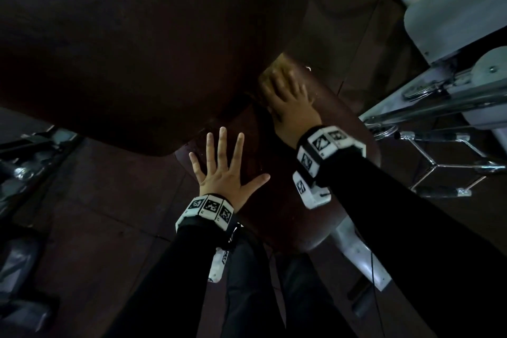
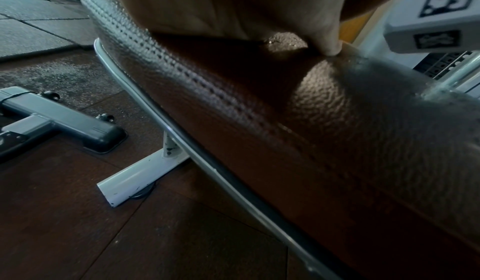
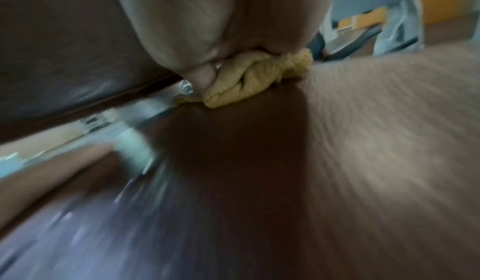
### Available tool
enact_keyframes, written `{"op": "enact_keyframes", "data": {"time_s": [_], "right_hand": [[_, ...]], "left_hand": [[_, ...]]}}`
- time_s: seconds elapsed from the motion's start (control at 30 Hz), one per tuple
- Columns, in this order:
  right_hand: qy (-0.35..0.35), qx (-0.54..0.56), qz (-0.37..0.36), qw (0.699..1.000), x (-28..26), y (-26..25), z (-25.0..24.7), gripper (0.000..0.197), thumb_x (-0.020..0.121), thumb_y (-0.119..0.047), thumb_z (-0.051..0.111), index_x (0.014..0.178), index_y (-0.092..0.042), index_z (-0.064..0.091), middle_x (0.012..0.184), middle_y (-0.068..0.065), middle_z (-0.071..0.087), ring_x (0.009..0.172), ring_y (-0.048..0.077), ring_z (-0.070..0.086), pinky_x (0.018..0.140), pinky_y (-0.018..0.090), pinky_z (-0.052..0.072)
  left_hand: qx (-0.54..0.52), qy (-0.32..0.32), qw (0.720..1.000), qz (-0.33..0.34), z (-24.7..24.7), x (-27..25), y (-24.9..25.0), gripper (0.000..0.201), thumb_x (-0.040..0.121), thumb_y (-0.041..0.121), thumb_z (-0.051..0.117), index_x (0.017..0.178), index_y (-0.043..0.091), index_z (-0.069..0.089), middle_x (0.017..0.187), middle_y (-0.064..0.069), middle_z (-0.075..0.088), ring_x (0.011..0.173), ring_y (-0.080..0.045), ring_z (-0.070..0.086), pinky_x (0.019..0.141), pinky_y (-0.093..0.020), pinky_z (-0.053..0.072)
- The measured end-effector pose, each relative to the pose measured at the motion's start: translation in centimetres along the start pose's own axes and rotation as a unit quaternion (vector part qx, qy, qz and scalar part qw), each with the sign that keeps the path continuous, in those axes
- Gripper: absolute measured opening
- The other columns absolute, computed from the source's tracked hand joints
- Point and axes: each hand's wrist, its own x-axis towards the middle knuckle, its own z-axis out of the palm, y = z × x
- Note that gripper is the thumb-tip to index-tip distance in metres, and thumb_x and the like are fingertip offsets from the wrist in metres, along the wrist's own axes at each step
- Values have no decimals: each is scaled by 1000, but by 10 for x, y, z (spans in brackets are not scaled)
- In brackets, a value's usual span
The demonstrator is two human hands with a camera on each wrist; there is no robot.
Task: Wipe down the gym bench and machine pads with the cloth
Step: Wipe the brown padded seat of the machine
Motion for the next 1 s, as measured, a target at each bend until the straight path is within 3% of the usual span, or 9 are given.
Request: {"op": "enact_keyframes", "data": {"time_s": [0.13,0.3,0.47,0.63,0.8,0.9,1.0], "right_hand": [[-6,1,-37,999,-59,1,16,56,99,-25,37,149,-31,11,159,-3,4,145,27,-6,113,38,-5],[-47,-27,26,998,-97,47,7,58,98,-28,37,148,-34,7,158,-3,6,145,29,-1,113,50,10],[-20,41,85,995,-62,65,-11,58,98,-26,39,148,-33,10,158,-5,3,145,30,-3,112,54,9],[-11,86,132,988,4,40,-19,59,98,-22,38,149,-35,11,159,-3,1,144,33,-4,112,56,6],[-15,46,44,998,3,0,-7,60,98,-18,37,149,-32,11,159,-2,1,144,33,-9,112,57,0],[-30,40,1,999,-31,-5,5,59,99,-22,36,149,-35,8,159,-6,-1,144,27,-12,114,49,-5],[-6,57,3,998,-74,2,14,56,98,-24,39,148,-34,14,158,-6,7,145,26,-5,114,47,0]], "left_hand": [[10,5,1000,-3,1,1,-1,94,69,92,9,134,43,-40,141,9,-50,131,-16,-46,93,-45,-42],[1,7,1000,-2,2,1,-1,95,70,92,12,133,44,-40,141,10,-50,130,-16,-46,95,-45,-40],[1,7,1000,-1,3,1,-2,94,71,92,10,133,43,-40,141,9,-50,130,-16,-47,96,-48,-38],[-6,12,1000,3,4,1,-2,95,72,91,14,135,43,-38,141,10,-50,129,-15,-47,96,-46,-39],[-6,22,1000,1,6,2,-3,95,71,92,15,135,44,-37,141,11,-49,130,-14,-46,98,-47,-37],[-3,26,1000,0,7,2,-3,95,70,92,13,136,44,-36,142,11,-49,130,-14,-46,97,-47,-38],[-5,26,1000,4,7,2,-3,95,70,92,13,137,43,-35,142,11,-49,130,-13,-46,99,-47,-36]]}}
